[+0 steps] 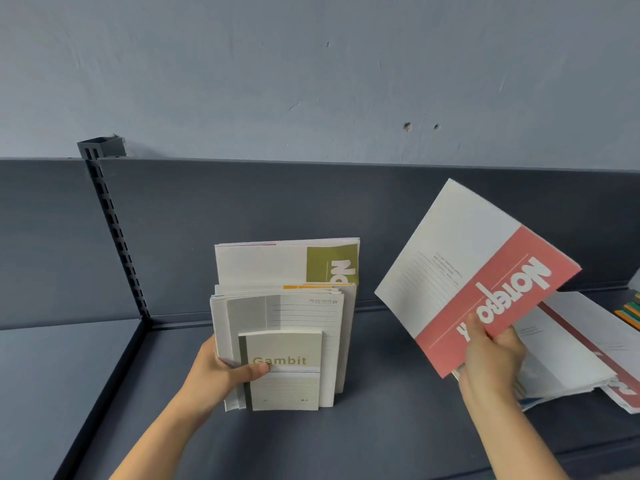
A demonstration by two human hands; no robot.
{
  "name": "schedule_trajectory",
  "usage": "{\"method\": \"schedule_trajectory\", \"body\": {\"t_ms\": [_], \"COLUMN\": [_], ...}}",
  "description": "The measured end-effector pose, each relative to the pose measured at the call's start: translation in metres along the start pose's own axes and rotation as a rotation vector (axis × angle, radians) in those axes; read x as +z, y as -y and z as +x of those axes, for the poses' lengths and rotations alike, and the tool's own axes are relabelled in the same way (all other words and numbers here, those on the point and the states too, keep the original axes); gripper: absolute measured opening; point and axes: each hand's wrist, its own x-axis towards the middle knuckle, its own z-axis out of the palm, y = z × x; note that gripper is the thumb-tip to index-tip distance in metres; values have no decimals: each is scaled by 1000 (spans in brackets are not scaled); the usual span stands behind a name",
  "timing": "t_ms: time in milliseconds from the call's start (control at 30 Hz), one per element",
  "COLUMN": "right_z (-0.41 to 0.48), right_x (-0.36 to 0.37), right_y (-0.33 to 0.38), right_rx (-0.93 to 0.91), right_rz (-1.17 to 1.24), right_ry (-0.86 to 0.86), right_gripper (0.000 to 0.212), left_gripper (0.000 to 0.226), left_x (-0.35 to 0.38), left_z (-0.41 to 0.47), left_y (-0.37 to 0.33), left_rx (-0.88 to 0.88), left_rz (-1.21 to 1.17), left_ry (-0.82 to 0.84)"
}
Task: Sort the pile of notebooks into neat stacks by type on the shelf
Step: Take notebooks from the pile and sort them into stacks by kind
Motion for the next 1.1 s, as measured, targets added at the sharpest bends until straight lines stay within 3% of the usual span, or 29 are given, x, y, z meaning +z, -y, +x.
{"method": "schedule_trajectory", "body": {"t_ms": [133,267,433,533,633,733,867,1100], "right_z": [-13,-42,-65,-71,-72,-64,-57,-57], "right_x": [24,53,76,79,78,83,100,108], "right_y": [-11,-27,-30,-28,-25,-8,30,40], "right_rx": [36,90,239,328,279,111,-7,-152], "right_rz": [-9,-103,-34,-69,-88,-26,-37,-126], "right_ry": [158,456,763,858,924,937,831,687], "right_gripper": [20,22,27,50,64,73,22,14], "left_gripper": [57,54,80,90,83,72,70,71], "left_x": [-13,-13,-11,-7,-6,-6,-5,-5], "left_z": [-2,-4,-8,-9,-9,-8,-6,-5], "left_y": [-4,-3,0,0,1,2,4,4], "left_rx": [-14,-21,-16,-17,-17,-30,-38,1], "left_rz": [-11,-6,-53,-91,-70,-30,0,20], "left_ry": [67,97,26,-32,-7,20,33,42]}}
